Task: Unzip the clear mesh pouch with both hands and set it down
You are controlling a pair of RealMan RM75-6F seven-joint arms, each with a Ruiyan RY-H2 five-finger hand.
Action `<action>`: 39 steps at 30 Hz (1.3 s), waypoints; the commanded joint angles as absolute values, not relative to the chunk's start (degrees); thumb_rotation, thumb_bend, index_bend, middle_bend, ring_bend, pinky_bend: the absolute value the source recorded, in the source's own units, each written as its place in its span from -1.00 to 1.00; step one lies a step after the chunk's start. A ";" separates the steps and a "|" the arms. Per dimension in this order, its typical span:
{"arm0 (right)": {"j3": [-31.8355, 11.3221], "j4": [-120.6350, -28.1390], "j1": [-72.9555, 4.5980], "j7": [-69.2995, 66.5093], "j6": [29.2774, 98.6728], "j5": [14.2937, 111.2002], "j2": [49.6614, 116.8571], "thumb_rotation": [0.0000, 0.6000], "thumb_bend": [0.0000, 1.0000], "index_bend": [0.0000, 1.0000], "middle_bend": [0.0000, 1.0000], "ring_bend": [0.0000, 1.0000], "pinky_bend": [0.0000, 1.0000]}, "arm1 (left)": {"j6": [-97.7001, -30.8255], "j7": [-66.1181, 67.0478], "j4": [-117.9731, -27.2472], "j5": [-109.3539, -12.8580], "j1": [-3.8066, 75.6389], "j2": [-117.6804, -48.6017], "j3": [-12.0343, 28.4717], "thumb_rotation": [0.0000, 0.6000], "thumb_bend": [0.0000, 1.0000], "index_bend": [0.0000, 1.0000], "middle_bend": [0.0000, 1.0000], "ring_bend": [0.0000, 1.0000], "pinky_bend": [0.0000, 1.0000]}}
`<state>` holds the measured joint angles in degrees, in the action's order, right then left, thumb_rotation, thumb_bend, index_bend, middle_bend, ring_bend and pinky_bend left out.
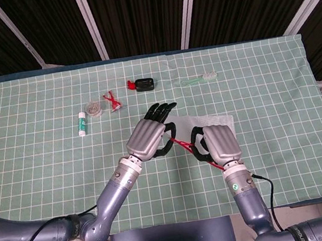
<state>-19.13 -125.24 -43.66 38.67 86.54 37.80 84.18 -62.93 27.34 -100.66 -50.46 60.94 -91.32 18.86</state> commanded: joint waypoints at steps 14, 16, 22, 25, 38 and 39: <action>-19.46 -124.41 -41.99 36.48 85.83 36.71 82.54 1.00 0.36 0.47 1.00 1.00 1.00 | -66.90 22.70 -99.15 -54.32 60.15 -94.26 21.99 1.00 -0.16 0.16 -0.90 -1.00 -1.00; -19.39 -124.35 -41.84 36.28 85.65 36.68 82.36 1.00 0.36 0.47 1.00 1.00 1.00 | -67.17 22.27 -98.96 -54.79 60.02 -94.34 22.25 1.00 -0.16 0.16 -0.90 -1.00 -1.00; -19.16 -123.85 -41.39 36.10 85.65 36.62 81.86 1.00 0.36 0.47 1.00 1.00 1.00 | -68.02 21.21 -98.83 -55.88 59.70 -94.08 23.50 1.00 -0.15 0.16 -0.90 -1.00 -1.00; -19.41 -123.28 -40.94 35.71 85.64 35.91 81.25 1.00 0.36 0.47 1.00 1.00 1.00 | -68.25 20.86 -99.15 -56.43 59.36 -93.07 24.14 1.00 -0.16 0.16 -0.90 -1.00 -1.00; -21.14 -120.33 -38.54 33.15 83.97 32.81 75.89 1.00 0.36 0.47 1.00 1.00 1.00 | -68.12 18.91 -100.43 -58.09 54.90 -85.00 23.23 1.00 -0.16 0.16 -0.90 -1.00 -1.00; -21.20 -120.08 -38.19 32.79 83.89 32.62 75.37 1.00 0.36 0.47 1.00 1.00 1.00 | -68.40 18.33 -100.39 -57.91 54.20 -84.43 23.16 1.00 -0.16 0.16 -0.90 -1.00 -1.00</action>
